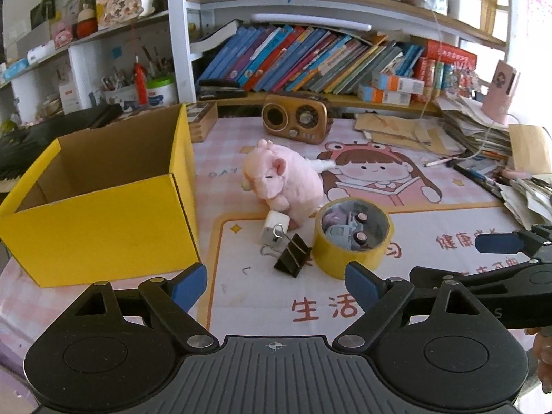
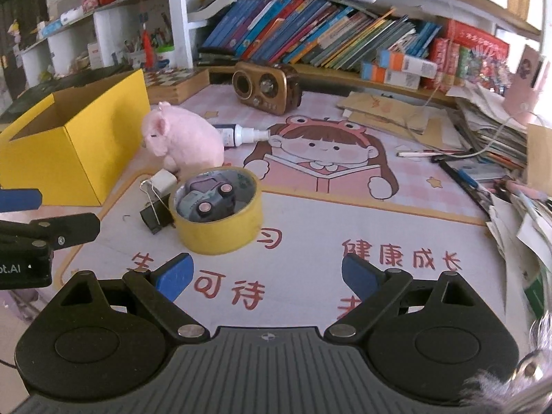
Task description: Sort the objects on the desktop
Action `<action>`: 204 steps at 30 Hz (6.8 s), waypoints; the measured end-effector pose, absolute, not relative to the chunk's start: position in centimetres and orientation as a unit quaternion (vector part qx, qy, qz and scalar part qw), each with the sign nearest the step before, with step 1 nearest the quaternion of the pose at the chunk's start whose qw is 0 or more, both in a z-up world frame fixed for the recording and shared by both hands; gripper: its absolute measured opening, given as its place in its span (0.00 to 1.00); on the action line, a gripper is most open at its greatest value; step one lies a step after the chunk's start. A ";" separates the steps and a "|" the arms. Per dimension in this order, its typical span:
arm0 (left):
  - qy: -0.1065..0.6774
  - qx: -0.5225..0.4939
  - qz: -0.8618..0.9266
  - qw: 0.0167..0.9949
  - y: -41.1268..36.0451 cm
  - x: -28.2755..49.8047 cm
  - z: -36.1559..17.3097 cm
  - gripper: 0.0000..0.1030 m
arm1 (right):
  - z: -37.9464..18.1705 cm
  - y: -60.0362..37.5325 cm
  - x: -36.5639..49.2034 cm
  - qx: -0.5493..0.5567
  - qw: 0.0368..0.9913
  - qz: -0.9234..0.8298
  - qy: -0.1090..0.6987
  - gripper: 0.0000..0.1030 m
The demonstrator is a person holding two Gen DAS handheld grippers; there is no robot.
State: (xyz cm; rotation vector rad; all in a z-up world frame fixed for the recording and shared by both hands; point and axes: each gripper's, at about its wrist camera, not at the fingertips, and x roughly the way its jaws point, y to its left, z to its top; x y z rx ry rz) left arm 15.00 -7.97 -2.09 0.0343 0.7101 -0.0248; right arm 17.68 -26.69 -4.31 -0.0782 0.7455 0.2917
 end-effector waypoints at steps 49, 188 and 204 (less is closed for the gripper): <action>0.390 0.032 0.029 0.920 -12.9 18.8 -2.9 0.85 | -4.0 -29.0 26.3 -0.012 0.903 0.261 0.341 0.87; 0.236 -0.140 0.002 0.962 14.8 9.9 4.2 0.41 | 4.2 -5.8 13.5 -0.074 0.917 0.295 0.259 0.87; 0.249 -0.098 0.057 0.962 15.5 19.3 3.7 0.41 | 5.5 -2.1 24.2 -0.134 0.900 0.359 0.206 0.87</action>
